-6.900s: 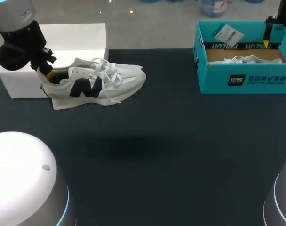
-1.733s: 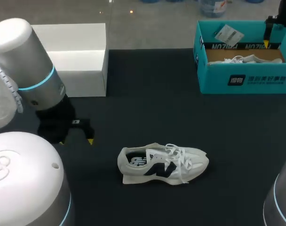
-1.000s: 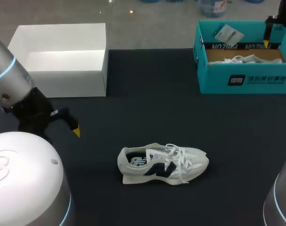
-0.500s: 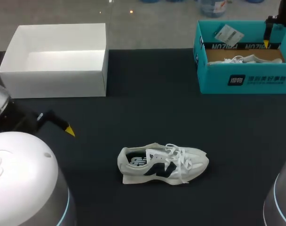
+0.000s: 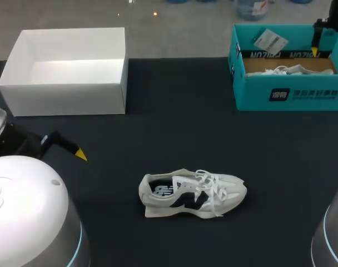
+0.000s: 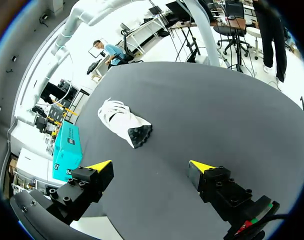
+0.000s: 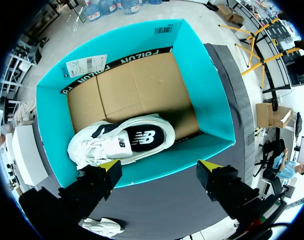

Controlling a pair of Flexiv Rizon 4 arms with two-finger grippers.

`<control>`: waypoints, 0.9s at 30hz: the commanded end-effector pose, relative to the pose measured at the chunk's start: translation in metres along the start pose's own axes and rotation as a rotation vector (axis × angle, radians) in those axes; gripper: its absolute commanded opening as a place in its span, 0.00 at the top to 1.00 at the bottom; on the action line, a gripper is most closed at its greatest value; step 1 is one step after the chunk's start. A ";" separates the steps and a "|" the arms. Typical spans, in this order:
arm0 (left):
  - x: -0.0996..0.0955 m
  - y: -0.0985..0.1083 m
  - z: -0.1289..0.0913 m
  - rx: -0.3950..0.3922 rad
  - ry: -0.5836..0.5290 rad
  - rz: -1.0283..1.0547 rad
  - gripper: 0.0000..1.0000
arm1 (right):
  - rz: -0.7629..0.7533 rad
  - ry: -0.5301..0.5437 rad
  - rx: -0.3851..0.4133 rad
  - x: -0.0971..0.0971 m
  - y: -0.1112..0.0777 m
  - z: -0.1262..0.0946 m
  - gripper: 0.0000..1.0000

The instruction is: Take the shoe out of the shoebox, open the shoe tongue, remove and reinsert the insole, then place the shoe into the shoebox

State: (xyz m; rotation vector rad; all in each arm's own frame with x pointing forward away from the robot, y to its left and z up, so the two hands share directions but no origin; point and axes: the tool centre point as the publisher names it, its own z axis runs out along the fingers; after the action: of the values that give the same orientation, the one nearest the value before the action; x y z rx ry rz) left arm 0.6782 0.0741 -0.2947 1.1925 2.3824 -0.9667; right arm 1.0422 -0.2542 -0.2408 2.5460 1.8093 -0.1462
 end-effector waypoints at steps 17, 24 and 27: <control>0.011 0.015 0.006 0.083 -0.074 -0.627 0.00 | 0.000 0.001 -0.001 0.000 -0.001 0.000 0.00; 0.017 0.030 0.016 0.134 -0.025 -0.692 0.00 | 0.000 0.001 -0.001 0.000 -0.001 0.000 0.00; 0.022 0.037 0.018 0.189 -0.009 -0.696 0.00 | 0.000 0.001 -0.001 0.000 -0.001 0.000 0.00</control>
State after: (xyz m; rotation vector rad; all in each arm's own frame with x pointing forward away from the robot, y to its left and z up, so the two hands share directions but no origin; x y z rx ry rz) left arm 0.6804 0.0854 -0.3255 0.3354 2.7865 -1.3372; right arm 1.0422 -0.2542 -0.2407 2.5460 1.8093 -0.1462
